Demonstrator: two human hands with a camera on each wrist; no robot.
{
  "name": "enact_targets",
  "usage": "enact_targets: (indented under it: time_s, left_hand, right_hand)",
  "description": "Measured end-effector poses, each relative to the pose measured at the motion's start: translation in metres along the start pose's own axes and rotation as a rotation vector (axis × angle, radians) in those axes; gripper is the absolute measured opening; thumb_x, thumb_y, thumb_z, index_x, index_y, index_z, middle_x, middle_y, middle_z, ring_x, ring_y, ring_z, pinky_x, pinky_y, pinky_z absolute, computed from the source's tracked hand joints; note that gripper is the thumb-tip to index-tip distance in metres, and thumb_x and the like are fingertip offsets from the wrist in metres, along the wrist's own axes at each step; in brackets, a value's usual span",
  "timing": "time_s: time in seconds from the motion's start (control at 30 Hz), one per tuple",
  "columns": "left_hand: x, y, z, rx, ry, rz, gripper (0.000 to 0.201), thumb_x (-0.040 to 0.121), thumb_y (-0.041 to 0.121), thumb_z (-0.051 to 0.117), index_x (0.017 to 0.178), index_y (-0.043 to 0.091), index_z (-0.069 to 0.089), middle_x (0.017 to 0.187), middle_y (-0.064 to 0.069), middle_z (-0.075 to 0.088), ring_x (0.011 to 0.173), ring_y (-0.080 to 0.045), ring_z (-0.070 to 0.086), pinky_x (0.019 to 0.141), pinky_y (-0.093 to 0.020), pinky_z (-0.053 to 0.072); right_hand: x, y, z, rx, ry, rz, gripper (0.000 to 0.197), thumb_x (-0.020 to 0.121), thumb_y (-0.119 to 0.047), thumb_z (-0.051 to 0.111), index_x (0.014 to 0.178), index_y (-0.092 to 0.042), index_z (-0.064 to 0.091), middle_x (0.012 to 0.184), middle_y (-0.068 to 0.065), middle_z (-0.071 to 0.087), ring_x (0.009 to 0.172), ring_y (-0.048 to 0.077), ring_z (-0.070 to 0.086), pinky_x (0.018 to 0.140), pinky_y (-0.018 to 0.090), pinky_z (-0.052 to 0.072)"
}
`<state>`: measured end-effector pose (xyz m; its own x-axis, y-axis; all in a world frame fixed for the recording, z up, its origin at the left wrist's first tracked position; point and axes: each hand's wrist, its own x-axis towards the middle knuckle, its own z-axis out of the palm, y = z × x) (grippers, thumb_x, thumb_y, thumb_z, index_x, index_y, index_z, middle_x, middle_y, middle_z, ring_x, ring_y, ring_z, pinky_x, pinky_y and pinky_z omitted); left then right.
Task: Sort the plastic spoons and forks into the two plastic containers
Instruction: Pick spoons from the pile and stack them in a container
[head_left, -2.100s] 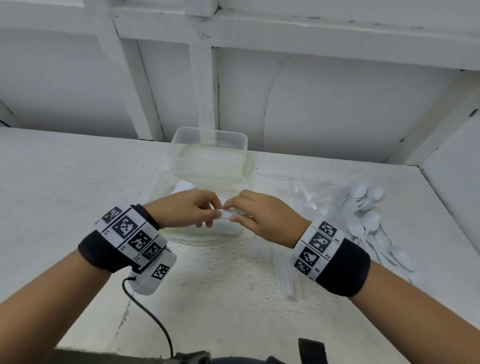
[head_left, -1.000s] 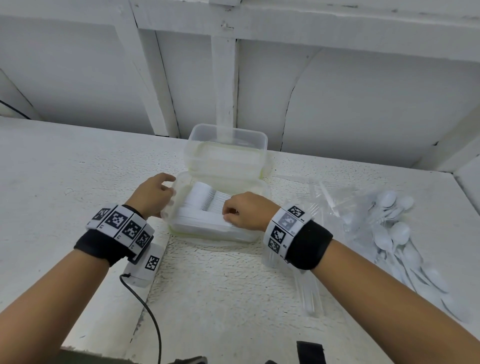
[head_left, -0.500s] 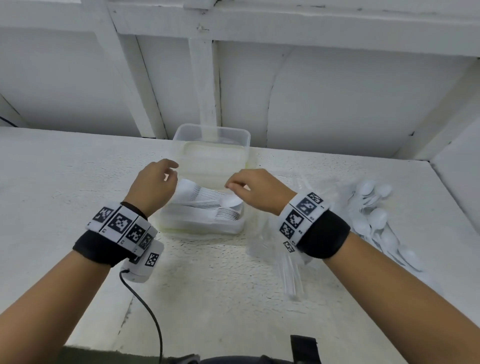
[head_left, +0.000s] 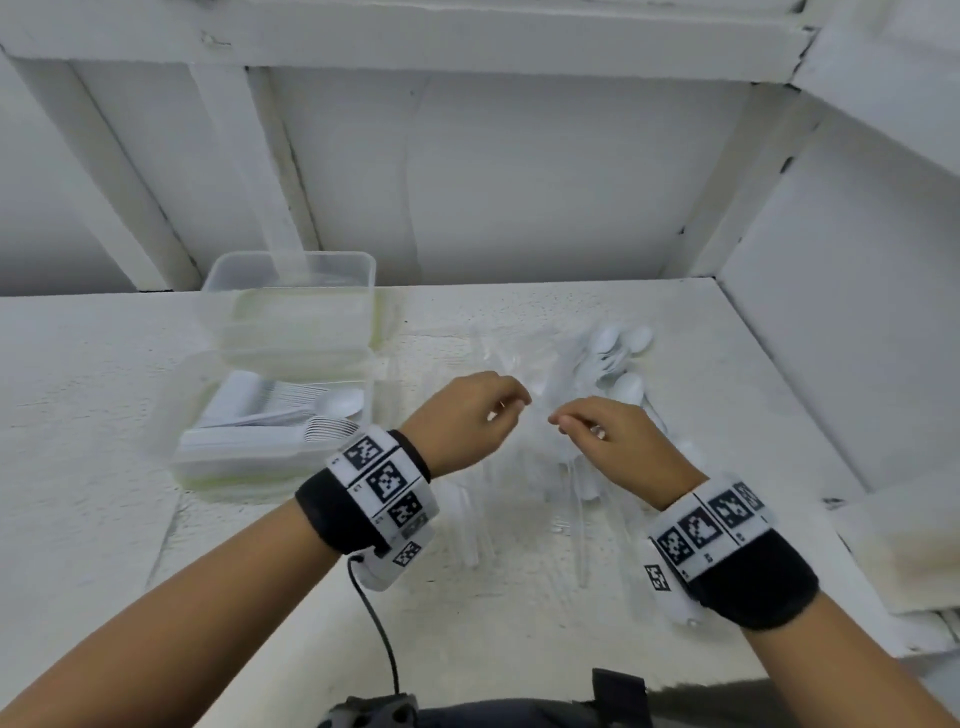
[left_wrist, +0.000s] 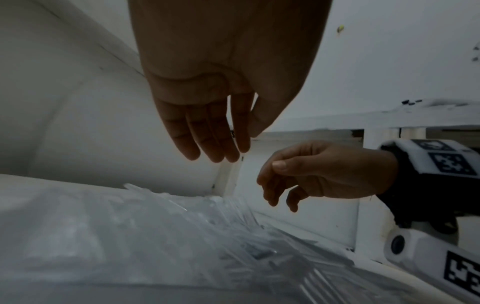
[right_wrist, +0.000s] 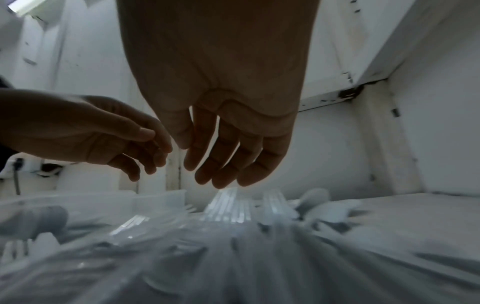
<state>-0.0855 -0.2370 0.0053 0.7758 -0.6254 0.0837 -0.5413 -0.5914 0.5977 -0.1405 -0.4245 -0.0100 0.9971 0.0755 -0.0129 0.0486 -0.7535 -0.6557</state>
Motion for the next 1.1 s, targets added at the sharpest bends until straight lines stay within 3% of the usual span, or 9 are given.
enact_targets:
  time_s: [0.17, 0.27, 0.33, 0.47, 0.6, 0.77, 0.9, 1.03, 1.1]
  left_hand:
    - [0.041, 0.022, 0.035, 0.085, -0.177, 0.031, 0.029, 0.097, 0.02, 0.043, 0.118, 0.01, 0.06, 0.113, -0.009, 0.06, 0.103, -0.021, 0.055, 0.084, -0.02, 0.036]
    - [0.065, 0.028, 0.049, 0.129, -0.211, 0.026, 0.035, 0.097, 0.019, 0.041, 0.13, 0.014, 0.053, 0.128, -0.011, 0.052, 0.115, -0.027, 0.049, 0.098, -0.036, 0.038]
    - [0.079, 0.032, 0.057, 0.214, -0.238, 0.045, 0.04, 0.098, 0.015, 0.038, 0.137, 0.018, 0.046, 0.137, -0.008, 0.045, 0.12, -0.029, 0.044, 0.098, -0.041, 0.038]
    - [0.092, 0.036, 0.068, 0.452, -0.388, 0.115, 0.046, 0.097, 0.013, 0.035, 0.143, 0.018, 0.035, 0.148, -0.004, 0.033, 0.132, -0.026, 0.032, 0.103, -0.042, 0.034]
    - [0.092, 0.032, 0.07, 0.571, -0.445, 0.087, 0.037, 0.098, 0.02, 0.038, 0.133, 0.012, 0.046, 0.139, -0.009, 0.04, 0.127, -0.028, 0.036, 0.102, -0.042, 0.034]
    - [0.078, 0.025, 0.062, 0.493, -0.48, 0.133, 0.033, 0.099, 0.024, 0.038, 0.128, 0.019, 0.051, 0.132, -0.004, 0.046, 0.122, -0.025, 0.041, 0.099, -0.039, 0.036]
    - [0.069, 0.021, 0.057, 0.488, -0.458, 0.178, 0.03, 0.098, 0.023, 0.042, 0.125, 0.018, 0.053, 0.13, -0.004, 0.047, 0.119, -0.024, 0.043, 0.096, -0.035, 0.035]
    - [0.064, 0.017, 0.052, 0.483, -0.421, 0.183, 0.028, 0.098, 0.02, 0.043, 0.122, 0.016, 0.055, 0.129, -0.004, 0.049, 0.117, -0.023, 0.044, 0.094, -0.033, 0.034]
    - [0.063, 0.015, 0.051, 0.482, -0.407, 0.18, 0.028, 0.098, 0.02, 0.04, 0.122, 0.016, 0.054, 0.128, -0.003, 0.05, 0.115, -0.023, 0.045, 0.092, -0.032, 0.034]
  right_hand:
    - [-0.021, 0.039, -0.026, -0.019, 0.051, 0.121, 0.019, 0.094, -0.016, 0.053, 0.102, -0.013, 0.069, 0.1, 0.002, 0.069, 0.09, 0.015, 0.06, 0.084, 0.028, 0.047]
    - [-0.023, 0.054, -0.036, -0.02, 0.064, 0.172, 0.02, 0.093, -0.017, 0.053, 0.103, -0.012, 0.069, 0.102, 0.004, 0.069, 0.091, 0.018, 0.06, 0.086, 0.032, 0.048]
    - [-0.021, 0.06, -0.042, -0.032, 0.054, 0.2, 0.021, 0.094, -0.019, 0.052, 0.105, -0.012, 0.069, 0.101, 0.004, 0.068, 0.092, 0.019, 0.061, 0.088, 0.035, 0.048]
    - [-0.011, 0.067, -0.05, -0.05, 0.036, 0.239, 0.021, 0.095, -0.021, 0.05, 0.102, -0.012, 0.068, 0.096, 0.004, 0.068, 0.088, 0.019, 0.06, 0.082, 0.031, 0.047]
    - [0.003, 0.074, -0.054, -0.085, 0.029, 0.265, 0.022, 0.095, -0.022, 0.049, 0.101, -0.011, 0.067, 0.093, 0.002, 0.067, 0.085, 0.015, 0.057, 0.073, 0.025, 0.04]
    - [0.027, 0.081, -0.053, -0.141, 0.029, 0.355, 0.027, 0.095, -0.022, 0.049, 0.118, -0.012, 0.059, 0.103, 0.008, 0.063, 0.098, 0.022, 0.057, 0.082, 0.029, 0.043]
    - [0.049, 0.086, -0.047, -0.255, -0.013, 0.417, 0.043, 0.093, -0.026, 0.051, 0.132, -0.007, 0.046, 0.125, 0.017, 0.054, 0.114, 0.03, 0.051, 0.092, 0.035, 0.04]
    - [0.061, 0.087, -0.046, -0.305, -0.098, 0.479, 0.046, 0.088, -0.025, 0.058, 0.127, -0.003, 0.05, 0.127, 0.017, 0.052, 0.112, 0.029, 0.053, 0.087, 0.031, 0.041]
    - [0.062, 0.087, -0.047, -0.253, -0.074, 0.518, 0.042, 0.088, -0.022, 0.058, 0.126, -0.004, 0.051, 0.129, 0.018, 0.043, 0.1, 0.029, 0.053, 0.08, 0.029, 0.041]
